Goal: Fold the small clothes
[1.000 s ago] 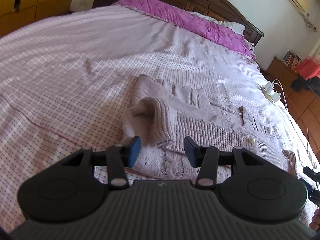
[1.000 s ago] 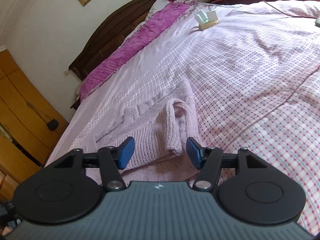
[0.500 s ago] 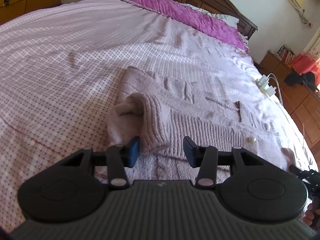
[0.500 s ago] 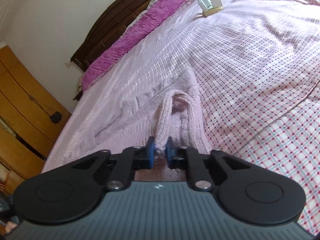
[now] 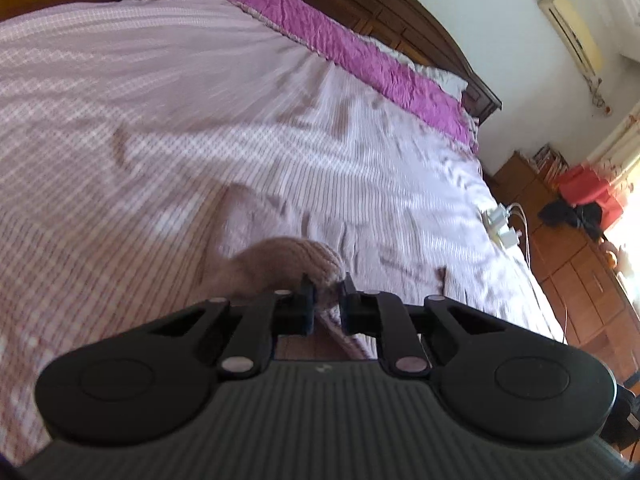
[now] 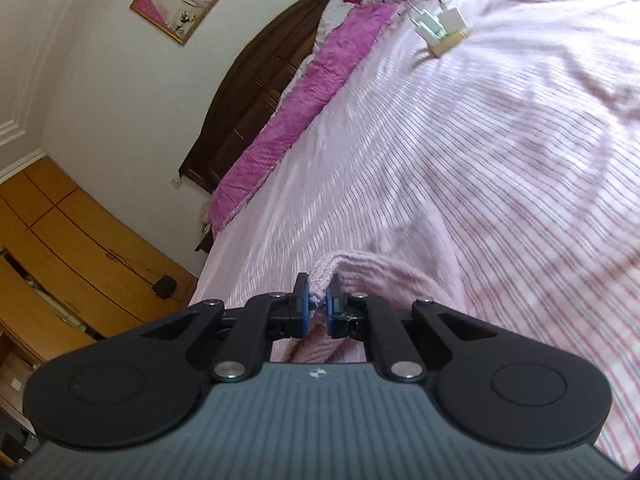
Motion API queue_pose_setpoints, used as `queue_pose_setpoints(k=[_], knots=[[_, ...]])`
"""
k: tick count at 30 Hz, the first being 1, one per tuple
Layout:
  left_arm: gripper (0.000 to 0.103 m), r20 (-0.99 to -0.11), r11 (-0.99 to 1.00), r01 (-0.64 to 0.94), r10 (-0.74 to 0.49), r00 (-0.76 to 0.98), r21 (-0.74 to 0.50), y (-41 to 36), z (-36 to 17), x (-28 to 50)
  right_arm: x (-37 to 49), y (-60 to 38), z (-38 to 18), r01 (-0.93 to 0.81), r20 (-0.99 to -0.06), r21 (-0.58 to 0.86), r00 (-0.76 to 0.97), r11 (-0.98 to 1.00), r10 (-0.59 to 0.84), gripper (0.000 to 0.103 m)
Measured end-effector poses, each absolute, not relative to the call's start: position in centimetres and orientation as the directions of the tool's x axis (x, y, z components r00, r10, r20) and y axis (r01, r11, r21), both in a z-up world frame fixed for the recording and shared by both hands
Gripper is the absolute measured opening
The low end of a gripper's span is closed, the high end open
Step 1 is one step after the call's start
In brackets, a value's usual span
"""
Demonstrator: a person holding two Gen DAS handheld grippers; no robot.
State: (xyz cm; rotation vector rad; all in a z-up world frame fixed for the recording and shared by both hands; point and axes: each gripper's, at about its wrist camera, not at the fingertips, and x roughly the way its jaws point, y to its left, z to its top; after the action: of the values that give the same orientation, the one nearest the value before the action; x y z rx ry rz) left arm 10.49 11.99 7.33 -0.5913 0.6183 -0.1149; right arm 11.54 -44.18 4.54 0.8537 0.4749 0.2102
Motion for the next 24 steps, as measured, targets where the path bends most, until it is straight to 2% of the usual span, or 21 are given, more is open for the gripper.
queue_pose_setpoints(k=[7,15,17,19,20,21,22,24], knots=[[0.013,-0.514,0.836,-0.099,-0.233,0.826,-0.539,12.1,7.5,14.5,16.6,-43.6,4.1,0.034,-0.335,0.717,0.893,0.696,0.301,0.008],[0.015,-0.583,0.864,-0.152,-0.186,0.79,-0.481,11.8,4.7,19.4,21.0,-41.7,0.8,0.128,-0.478,0.596,0.85,0.793,0.223,0.012],[0.016,-0.594,0.875,-0.157,-0.171,0.786,-0.459,11.5,4.1,19.9,20.9,-41.7,0.5,0.123,-0.466,0.607,0.856,0.785,0.226,0.017],[0.02,-0.592,0.882,-0.14,-0.178,0.786,-0.451,11.2,4.0,20.0,20.9,-41.7,0.6,0.109,-0.459,0.608,0.857,0.786,0.236,0.032],[0.027,-0.585,0.883,-0.126,-0.186,0.79,-0.452,11.2,4.1,19.9,20.8,-41.7,0.8,0.101,-0.454,0.61,0.857,0.786,0.242,0.038],[0.036,-0.578,0.886,-0.11,-0.195,0.793,-0.451,11.1,4.3,19.7,20.6,-41.6,0.9,0.093,-0.447,0.612,0.86,0.786,0.246,0.052],[0.039,-0.574,0.89,-0.099,-0.199,0.794,-0.445,10.9,4.5,19.6,20.2,-41.6,1.2,0.088,-0.437,0.61,0.866,0.787,0.242,0.064],[0.048,-0.568,0.909,-0.082,-0.184,0.802,-0.409,10.5,5.3,19.2,19.4,-41.4,1.8,0.078,-0.415,0.604,0.881,0.793,0.228,0.071]])
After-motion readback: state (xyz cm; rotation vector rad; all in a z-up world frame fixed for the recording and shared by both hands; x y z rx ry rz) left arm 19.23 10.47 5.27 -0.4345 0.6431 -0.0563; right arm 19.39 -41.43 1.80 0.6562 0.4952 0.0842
